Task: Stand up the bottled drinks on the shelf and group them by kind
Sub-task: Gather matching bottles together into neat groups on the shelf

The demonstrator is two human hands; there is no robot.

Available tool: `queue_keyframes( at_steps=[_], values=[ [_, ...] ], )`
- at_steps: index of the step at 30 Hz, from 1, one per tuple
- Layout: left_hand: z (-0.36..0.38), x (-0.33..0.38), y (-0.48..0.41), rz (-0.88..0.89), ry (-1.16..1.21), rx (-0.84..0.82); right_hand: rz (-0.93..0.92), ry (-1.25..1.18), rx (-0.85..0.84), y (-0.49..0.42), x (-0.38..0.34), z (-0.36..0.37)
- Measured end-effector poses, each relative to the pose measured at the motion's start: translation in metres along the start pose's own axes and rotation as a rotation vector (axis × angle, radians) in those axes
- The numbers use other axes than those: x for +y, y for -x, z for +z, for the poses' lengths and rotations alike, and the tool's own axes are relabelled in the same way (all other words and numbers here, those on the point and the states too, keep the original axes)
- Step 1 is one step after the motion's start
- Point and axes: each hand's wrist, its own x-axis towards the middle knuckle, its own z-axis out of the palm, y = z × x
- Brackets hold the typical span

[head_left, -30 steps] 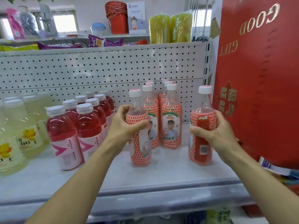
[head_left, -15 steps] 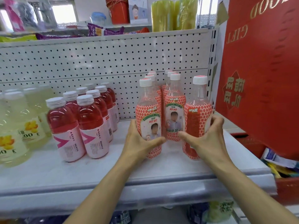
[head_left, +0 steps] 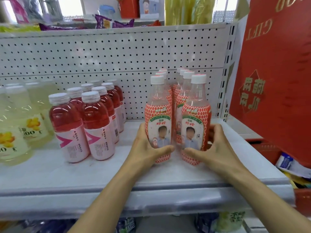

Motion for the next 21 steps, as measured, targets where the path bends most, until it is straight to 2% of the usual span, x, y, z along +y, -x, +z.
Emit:
queue_keyframes(
  at_steps=[5, 12, 17, 21],
  values=[
    [-0.001, -0.005, -0.005, -0.001, 0.032, 0.077, 0.001, -0.052, -0.023, -0.007, 0.008, 0.003],
    [-0.002, -0.009, -0.031, -0.060, 0.223, -0.224, 0.003, -0.179, -0.092, -0.032, 0.012, 0.010],
    [0.015, -0.007, -0.045, -0.061, 0.352, -0.231, -0.007, -0.234, -0.135, -0.048, 0.015, 0.009],
    [0.021, -0.009, -0.049, -0.055, 0.353, -0.220, -0.001, -0.244, -0.144, -0.060, 0.020, 0.007]
  ],
)
